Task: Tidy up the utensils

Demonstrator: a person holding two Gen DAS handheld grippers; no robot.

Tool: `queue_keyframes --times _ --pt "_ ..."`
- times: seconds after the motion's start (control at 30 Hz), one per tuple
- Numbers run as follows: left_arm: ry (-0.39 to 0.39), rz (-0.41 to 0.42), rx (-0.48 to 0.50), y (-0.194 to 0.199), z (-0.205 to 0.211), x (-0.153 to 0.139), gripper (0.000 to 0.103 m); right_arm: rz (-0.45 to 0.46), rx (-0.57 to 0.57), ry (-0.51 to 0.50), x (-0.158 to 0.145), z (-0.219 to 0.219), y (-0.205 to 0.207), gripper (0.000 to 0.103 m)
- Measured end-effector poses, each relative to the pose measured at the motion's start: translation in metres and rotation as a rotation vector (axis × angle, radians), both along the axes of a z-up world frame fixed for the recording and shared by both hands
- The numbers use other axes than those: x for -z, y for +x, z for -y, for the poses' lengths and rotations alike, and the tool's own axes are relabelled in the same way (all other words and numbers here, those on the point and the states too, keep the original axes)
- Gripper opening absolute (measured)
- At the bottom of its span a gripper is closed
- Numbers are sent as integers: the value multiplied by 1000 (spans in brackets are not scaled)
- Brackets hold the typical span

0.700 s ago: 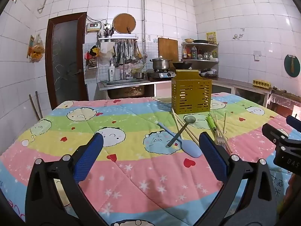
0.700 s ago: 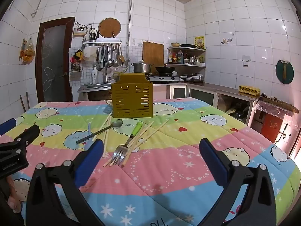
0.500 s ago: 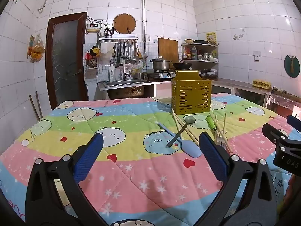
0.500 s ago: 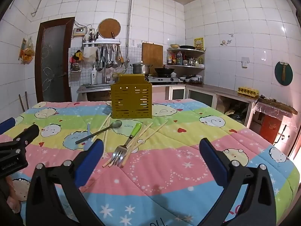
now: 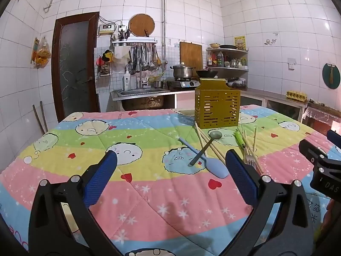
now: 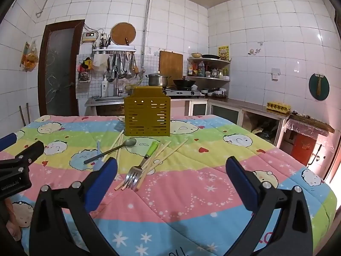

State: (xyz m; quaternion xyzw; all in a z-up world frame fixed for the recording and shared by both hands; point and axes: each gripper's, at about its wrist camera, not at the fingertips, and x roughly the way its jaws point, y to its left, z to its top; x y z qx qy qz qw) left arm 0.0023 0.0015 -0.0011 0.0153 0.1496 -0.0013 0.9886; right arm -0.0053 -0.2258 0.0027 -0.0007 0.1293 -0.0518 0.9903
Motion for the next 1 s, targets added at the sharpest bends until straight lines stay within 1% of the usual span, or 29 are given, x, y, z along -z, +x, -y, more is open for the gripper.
queue_keyframes --times 1.0 --pt "-1 3 1 -3 0 -2 98 1 9 -3 0 1 -1 99"
